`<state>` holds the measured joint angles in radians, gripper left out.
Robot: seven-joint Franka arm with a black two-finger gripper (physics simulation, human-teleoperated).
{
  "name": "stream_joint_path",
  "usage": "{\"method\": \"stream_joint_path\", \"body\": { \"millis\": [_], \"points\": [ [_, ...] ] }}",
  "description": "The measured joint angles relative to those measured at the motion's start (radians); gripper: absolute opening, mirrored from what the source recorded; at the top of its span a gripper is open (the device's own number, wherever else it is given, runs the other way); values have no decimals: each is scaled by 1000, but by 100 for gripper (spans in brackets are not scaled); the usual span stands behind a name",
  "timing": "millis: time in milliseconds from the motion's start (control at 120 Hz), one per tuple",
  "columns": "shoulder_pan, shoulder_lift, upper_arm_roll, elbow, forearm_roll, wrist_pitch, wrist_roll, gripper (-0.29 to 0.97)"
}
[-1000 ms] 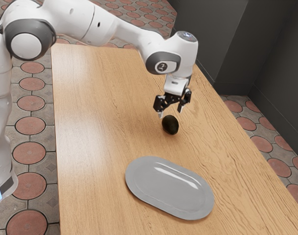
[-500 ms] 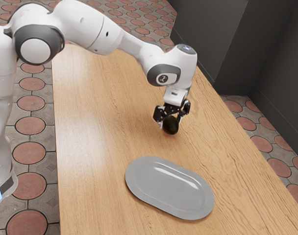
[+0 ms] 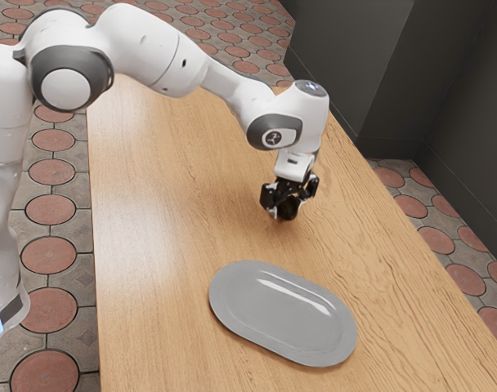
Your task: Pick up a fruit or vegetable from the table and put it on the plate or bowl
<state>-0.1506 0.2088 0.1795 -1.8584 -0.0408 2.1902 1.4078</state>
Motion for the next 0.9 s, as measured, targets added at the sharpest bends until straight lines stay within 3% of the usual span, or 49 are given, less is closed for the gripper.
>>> {"method": "stream_joint_path", "body": {
  "millis": [317,900],
  "points": [
    [-6,-89,-11,3,10,-34,-19,29],
    [-13,-132,-398,6,65,-79,-123,29]
  ]
}}
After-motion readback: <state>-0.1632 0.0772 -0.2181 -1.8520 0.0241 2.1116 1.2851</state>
